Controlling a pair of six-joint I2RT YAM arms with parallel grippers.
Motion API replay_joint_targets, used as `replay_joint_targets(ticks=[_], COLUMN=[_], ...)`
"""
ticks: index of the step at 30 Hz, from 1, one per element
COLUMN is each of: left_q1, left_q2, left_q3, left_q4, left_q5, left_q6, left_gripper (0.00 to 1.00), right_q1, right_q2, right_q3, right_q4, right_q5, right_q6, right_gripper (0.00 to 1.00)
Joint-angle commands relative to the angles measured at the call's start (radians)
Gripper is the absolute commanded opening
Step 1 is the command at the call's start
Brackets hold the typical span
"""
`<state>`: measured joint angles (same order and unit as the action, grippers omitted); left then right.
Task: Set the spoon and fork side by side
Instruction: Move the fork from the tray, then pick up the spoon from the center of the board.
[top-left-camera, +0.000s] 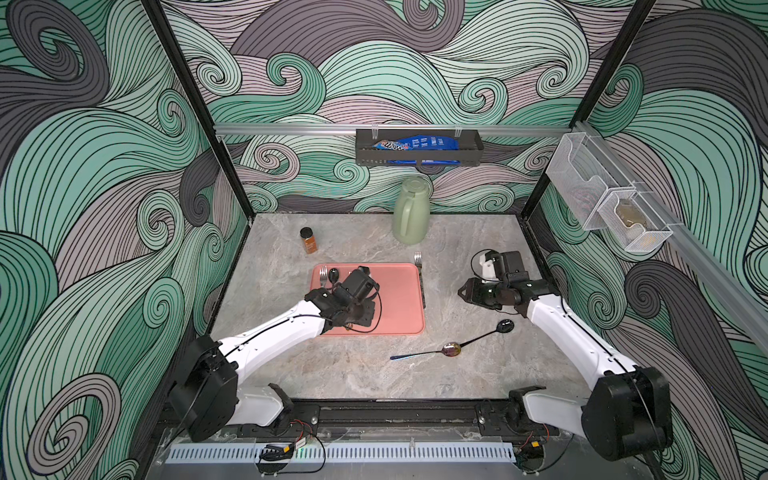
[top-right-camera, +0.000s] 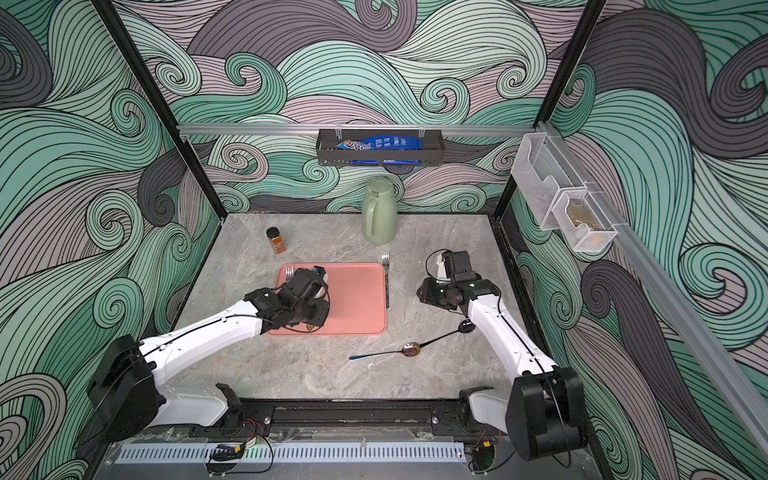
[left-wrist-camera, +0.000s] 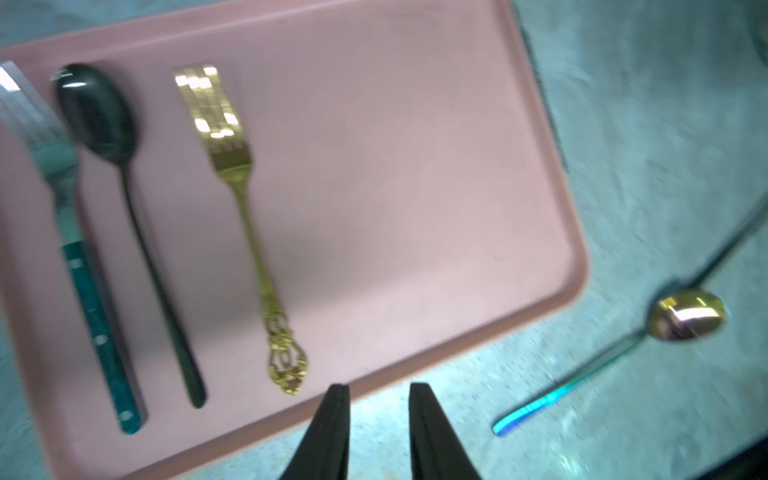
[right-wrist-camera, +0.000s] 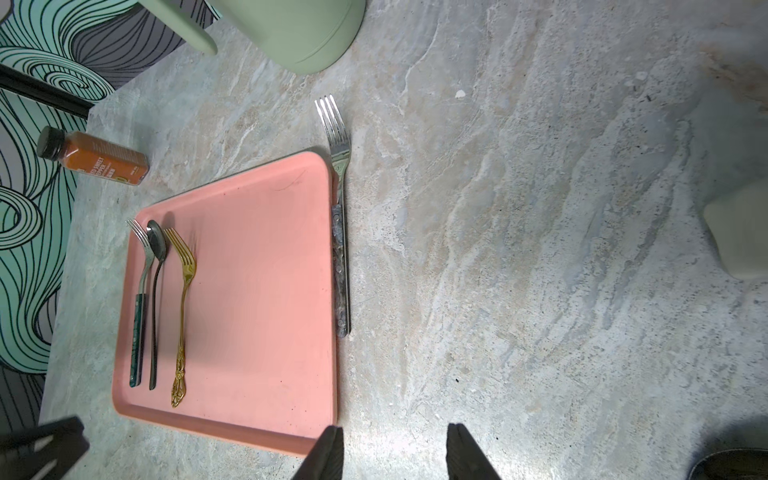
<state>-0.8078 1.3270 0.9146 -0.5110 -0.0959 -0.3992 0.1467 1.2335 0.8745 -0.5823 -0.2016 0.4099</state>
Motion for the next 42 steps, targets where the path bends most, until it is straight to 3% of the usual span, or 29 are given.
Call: replay_joint_targets(ticks=[1,7,13,20,30,36,42], left_q1=[-0.119,-0.333,-0.425,-0.426,-0.396,-0.365,-0.364], left_q2=[-0.011,0.185,0.399,0.514,0.593,0.625,0.635], left_q3=[-0.024,0.068,0.194,0.276,0.329,0.337,0.32], left_q4=[0.068,0.082,0.073,0.074,0.073,0.079,0.089], left_q5=[0.067,0.055,0.042,0.021,0.061,0.105,0.124], left_q6=[0.122,0.265,0.325,0.382,0.399,0.395,0.375], left_gripper=[0.31,0.36,0.46,0.55,0.55,0.51,0.37], right_q1=[-0.032,-0.057,-0.062,-0.064,-0.062,-0.076,-0.121], right_q2=[-0.026,-0.072,-0.085,-0.102,-0.1,-0.112,-0.145], right_q3=[-0.016,-0.046,-0.061,-0.057,-0.058,-0.063,-0.074], right_q4=[-0.024,-0.018,-0.022,-0.031,-0.025,-0.025,-0.018], right_q5=[-0.05,-0.063,-0.063,-0.059,-0.062,-0.058,-0.073], right_q6=[-0.028,-0.017,-0.018,-0.025,-0.028,-0.018,-0.008], right_gripper=[0.46,0.46,0.46,0.46,0.46,0.46,0.45])
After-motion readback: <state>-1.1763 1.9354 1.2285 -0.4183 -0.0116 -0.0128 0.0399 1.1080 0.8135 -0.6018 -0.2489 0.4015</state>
